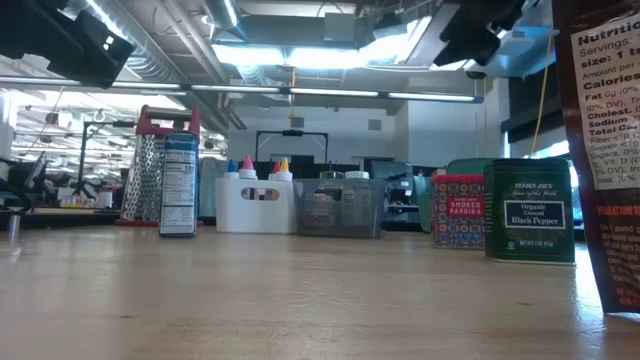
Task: Pick & Place Kitchen Items
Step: Put the red spice can into the black bin
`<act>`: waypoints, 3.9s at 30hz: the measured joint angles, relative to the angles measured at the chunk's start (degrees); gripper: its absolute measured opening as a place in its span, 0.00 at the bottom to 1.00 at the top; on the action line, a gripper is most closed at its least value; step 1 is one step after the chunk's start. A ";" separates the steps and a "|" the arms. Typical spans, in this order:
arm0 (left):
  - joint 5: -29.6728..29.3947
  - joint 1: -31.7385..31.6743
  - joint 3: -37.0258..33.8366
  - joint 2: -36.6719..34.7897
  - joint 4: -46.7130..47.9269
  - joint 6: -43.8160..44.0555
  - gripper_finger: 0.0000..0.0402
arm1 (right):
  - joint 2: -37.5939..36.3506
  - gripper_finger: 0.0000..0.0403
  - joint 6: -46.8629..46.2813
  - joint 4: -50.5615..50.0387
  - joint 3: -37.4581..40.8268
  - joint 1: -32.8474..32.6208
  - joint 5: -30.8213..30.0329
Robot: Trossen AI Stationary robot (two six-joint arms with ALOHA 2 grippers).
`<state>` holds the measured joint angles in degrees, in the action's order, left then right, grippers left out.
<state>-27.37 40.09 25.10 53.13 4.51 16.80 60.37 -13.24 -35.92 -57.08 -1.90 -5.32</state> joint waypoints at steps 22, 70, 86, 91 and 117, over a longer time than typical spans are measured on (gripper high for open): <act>0.01 0.01 0.00 0.02 0.00 0.00 0.36 | 18.74 0.63 -0.58 -3.55 0.02 -8.03 -7.51; -0.01 0.00 0.00 -0.01 0.00 0.00 0.36 | 33.01 0.61 0.20 -4.57 2.47 -0.82 -0.84; 0.01 -0.01 0.00 0.02 -0.02 0.01 0.36 | 32.31 0.50 -2.13 -4.41 0.88 0.05 3.68; 0.01 0.01 0.00 -0.01 -0.02 0.00 0.36 | 31.81 0.50 -0.84 -9.34 -6.49 0.04 4.07; 0.01 0.00 0.00 0.00 -0.01 0.00 0.36 | 41.68 0.52 22.15 -10.07 -28.65 21.13 13.70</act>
<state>-27.36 40.09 25.10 53.13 4.49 16.80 102.05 8.90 -45.99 -85.73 19.23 8.37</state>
